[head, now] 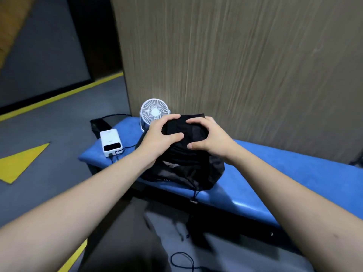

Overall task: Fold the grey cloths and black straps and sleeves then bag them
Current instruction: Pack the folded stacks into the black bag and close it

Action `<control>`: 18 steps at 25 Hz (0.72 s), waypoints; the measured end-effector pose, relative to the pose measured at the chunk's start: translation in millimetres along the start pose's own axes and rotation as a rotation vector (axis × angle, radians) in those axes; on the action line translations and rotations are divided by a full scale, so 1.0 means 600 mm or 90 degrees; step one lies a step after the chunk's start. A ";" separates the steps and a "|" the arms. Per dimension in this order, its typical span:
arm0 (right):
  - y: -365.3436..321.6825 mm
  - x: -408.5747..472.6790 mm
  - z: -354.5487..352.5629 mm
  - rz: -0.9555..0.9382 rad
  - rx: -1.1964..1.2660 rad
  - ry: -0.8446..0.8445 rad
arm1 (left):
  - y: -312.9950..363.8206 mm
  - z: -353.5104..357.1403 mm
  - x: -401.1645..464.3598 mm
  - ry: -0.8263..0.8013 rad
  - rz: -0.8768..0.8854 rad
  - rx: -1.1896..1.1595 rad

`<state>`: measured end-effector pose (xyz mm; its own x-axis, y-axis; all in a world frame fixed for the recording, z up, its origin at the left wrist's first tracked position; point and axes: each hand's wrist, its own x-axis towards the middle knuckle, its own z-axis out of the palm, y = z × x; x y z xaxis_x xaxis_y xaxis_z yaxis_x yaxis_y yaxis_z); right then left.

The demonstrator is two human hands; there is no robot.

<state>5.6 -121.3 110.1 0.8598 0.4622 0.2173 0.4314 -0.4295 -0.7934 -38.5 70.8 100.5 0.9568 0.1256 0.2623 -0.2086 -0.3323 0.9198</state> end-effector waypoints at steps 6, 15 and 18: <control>0.061 0.051 0.013 0.006 -0.022 -0.028 | -0.066 0.016 0.034 -0.004 -0.009 0.049; 0.138 0.069 0.042 -0.002 -0.029 -0.049 | -0.124 0.047 0.047 -0.031 -0.009 0.099; 0.131 0.072 0.047 -0.018 -0.047 -0.056 | -0.122 0.043 0.044 -0.036 -0.014 0.093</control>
<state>69.0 -113.2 41.0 0.8209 0.5398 0.1866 0.4773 -0.4691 -0.7431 7.5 74.3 32.4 0.9716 0.0821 0.2221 -0.1602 -0.4630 0.8717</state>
